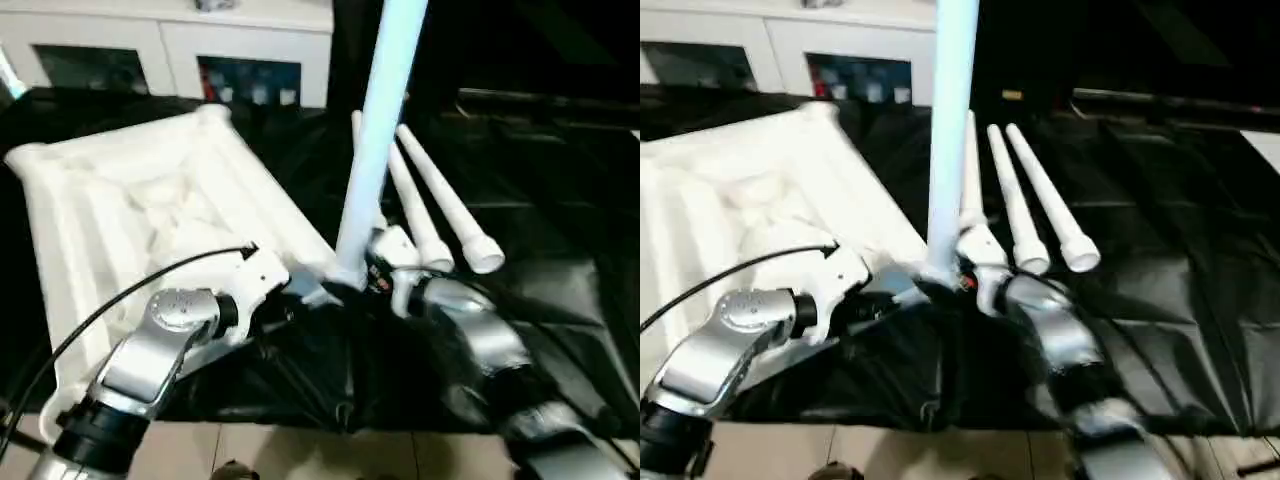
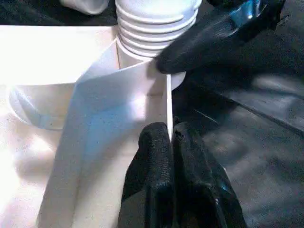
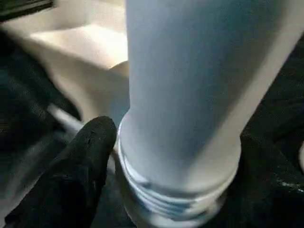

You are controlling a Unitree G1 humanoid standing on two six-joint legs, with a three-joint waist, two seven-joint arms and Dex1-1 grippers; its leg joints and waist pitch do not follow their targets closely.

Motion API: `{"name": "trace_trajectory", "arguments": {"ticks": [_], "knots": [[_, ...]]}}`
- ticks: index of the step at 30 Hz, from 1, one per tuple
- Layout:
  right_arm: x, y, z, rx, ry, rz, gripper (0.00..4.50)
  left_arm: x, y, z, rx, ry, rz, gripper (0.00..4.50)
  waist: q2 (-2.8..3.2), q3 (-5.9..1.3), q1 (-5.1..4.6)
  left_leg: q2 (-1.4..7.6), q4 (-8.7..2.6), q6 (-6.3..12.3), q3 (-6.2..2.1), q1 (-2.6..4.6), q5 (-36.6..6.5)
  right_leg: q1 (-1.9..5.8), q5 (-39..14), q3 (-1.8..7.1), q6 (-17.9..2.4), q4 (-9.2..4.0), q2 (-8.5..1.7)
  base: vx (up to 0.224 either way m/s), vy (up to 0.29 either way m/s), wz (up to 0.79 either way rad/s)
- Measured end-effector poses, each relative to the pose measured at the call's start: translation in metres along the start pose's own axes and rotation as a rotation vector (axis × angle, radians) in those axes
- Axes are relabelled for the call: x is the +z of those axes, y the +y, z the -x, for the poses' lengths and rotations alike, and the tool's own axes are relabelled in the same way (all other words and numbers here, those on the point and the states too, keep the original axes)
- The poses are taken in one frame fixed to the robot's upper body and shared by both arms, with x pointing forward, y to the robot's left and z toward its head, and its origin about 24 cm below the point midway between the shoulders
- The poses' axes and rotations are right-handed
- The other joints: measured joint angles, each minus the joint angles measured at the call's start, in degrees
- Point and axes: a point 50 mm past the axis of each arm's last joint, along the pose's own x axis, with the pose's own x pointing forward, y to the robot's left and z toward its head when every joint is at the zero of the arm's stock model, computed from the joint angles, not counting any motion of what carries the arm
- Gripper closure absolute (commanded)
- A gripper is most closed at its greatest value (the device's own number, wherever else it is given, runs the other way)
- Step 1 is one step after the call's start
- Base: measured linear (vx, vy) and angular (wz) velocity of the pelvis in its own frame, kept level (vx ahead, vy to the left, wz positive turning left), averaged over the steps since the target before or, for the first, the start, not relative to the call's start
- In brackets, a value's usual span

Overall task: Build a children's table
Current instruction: Rotate leg to tighten

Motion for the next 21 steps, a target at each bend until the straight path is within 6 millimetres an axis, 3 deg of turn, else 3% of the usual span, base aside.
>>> {"name": "trace_trajectory", "arguments": {"ticks": [2,3,9,21], "knots": [[-0.001,0.003,0.006,0.038,0.012,0.010,0.86,-0.001,0.000,0.003,-0.036,0.011,-0.018,4.50,0.00,0.00,0.15,0.00,-0.02,0.00,-0.01,0.02,0.00,0.01,0.01,-0.01,0.00,0.02,0.00,0.000,0.000,0.00],[-0.001,0.005,0.010,0.071,0.018,0.020,1.11,-0.002,0.000,0.006,-0.063,0.017,-0.026,4.50,0.00,0.00,0.25,0.00,-0.02,0.00,-0.01,0.04,0.00,0.01,0.01,-0.01,0.00,0.02,0.01,0.000,0.000,0.00],[0.000,0.011,0.016,0.160,0.032,0.034,1.61,-0.006,0.001,0.015,-0.143,0.042,-0.061,4.50,0.00,0.00,0.28,0.00,-0.01,0.00,-0.01,0.05,0.00,0.01,0.01,0.00,-0.01,0.03,0.00,0.000,0.000,0.00],[0.002,0.016,0.011,0.186,0.038,0.019,1.78,-0.007,0.003,0.018,-0.158,0.041,-0.060,4.50,-0.02,-0.01,0.34,0.01,-0.04,-0.01,-0.01,0.07,0.00,0.02,0.01,0.00,0.00,0.03,0.00,0.000,0.000,0.00]]}}
